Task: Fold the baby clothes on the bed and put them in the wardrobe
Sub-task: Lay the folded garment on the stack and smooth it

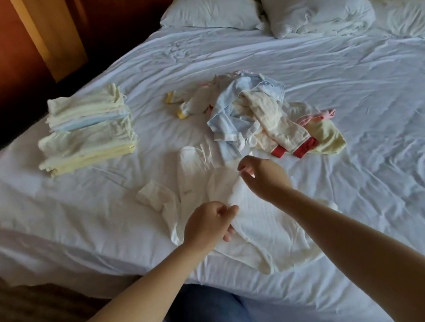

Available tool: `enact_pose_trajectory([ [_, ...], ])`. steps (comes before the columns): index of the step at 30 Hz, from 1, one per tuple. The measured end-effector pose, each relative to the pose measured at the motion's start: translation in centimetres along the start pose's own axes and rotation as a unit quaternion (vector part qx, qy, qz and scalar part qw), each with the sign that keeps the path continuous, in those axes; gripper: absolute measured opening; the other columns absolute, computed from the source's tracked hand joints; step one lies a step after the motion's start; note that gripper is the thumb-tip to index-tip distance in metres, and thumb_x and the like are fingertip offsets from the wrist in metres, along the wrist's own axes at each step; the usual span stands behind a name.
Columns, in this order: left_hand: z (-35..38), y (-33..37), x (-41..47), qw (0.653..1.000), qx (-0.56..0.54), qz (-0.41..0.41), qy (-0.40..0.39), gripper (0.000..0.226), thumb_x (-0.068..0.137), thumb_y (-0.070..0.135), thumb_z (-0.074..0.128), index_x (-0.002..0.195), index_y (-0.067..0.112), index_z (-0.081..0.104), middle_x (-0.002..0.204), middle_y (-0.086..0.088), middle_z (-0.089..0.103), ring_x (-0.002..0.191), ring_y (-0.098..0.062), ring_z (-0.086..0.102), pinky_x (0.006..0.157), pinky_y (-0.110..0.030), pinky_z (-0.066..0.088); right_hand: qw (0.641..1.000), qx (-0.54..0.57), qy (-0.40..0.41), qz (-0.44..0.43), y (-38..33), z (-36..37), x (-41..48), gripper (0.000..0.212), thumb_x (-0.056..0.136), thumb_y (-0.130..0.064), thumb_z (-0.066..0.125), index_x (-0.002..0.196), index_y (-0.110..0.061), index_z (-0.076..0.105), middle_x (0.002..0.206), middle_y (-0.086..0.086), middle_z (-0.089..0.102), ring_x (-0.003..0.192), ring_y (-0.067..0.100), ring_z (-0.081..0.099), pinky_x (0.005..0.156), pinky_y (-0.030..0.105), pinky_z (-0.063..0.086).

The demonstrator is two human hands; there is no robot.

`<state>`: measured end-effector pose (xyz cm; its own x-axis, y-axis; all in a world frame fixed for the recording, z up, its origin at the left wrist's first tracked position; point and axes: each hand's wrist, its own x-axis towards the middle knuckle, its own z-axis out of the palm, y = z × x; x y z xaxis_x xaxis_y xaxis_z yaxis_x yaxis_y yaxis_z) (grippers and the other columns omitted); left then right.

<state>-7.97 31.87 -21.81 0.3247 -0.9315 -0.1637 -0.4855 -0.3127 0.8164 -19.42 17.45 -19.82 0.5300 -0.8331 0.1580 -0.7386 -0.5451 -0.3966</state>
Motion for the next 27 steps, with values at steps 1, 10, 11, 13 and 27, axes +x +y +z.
enact_pose_trajectory([
  [1,-0.2,-0.3,-0.4,1.0,0.01,-0.006,-0.001,0.039,0.095,0.043,0.053,0.073,0.012,0.061,0.062,0.004,0.07,0.053,-0.012,0.067,0.067,-0.032,0.056,1.0,-0.001,-0.015,-0.001,-0.5,0.4,-0.1,0.019,0.095,-0.026,0.05,0.109,-0.026,0.064,0.104,-0.007,0.071,0.098,0.017,0.064,0.07,0.028,0.046],
  [10,-0.6,-2.9,0.4,0.965,0.257,0.016,0.043,0.047,0.09,0.048,0.055,0.057,0.018,0.042,0.05,0.005,0.046,0.048,-0.011,0.048,0.05,-0.026,0.041,0.982,0.026,-0.187,-0.016,-0.1,2.8,-1.5,0.059,0.095,-0.014,0.044,0.148,-0.038,0.031,0.135,-0.006,0.059,0.119,0.017,0.057,0.094,0.032,0.049],
  [11,-0.5,-2.8,0.7,0.96,0.272,0.032,0.057,0.045,0.09,0.046,0.056,0.058,0.02,0.037,0.052,0.005,0.042,0.05,-0.012,0.047,0.05,-0.026,0.037,0.988,0.019,-0.154,-0.012,0.4,2.5,-1.8,0.054,0.095,-0.015,0.044,0.144,-0.037,0.039,0.132,-0.01,0.061,0.117,0.014,0.057,0.092,0.026,0.047],
  [13,-0.1,-2.3,1.2,0.954,0.278,0.07,0.083,0.039,0.088,0.043,0.059,0.063,0.021,0.038,0.06,0.006,0.044,0.057,-0.014,0.05,0.052,-0.026,0.035,0.997,-0.003,-0.082,0.005,2.0,1.7,-2.2,0.044,0.093,-0.018,0.046,0.133,-0.036,0.053,0.128,-0.01,0.063,0.117,0.011,0.056,0.09,0.025,0.045],
  [27,4.1,-1.3,6.5,0.927,0.325,0.185,0.016,0.038,0.092,0.032,0.052,0.129,0.019,0.054,0.128,0.001,0.05,0.124,-0.02,0.045,0.095,-0.032,0.04,0.98,-0.057,-0.074,0.178,8.0,1.7,0.6,0.045,0.093,-0.027,0.047,0.138,-0.029,0.047,0.129,0.005,0.06,0.122,0.026,0.049,0.098,0.039,0.038],
])
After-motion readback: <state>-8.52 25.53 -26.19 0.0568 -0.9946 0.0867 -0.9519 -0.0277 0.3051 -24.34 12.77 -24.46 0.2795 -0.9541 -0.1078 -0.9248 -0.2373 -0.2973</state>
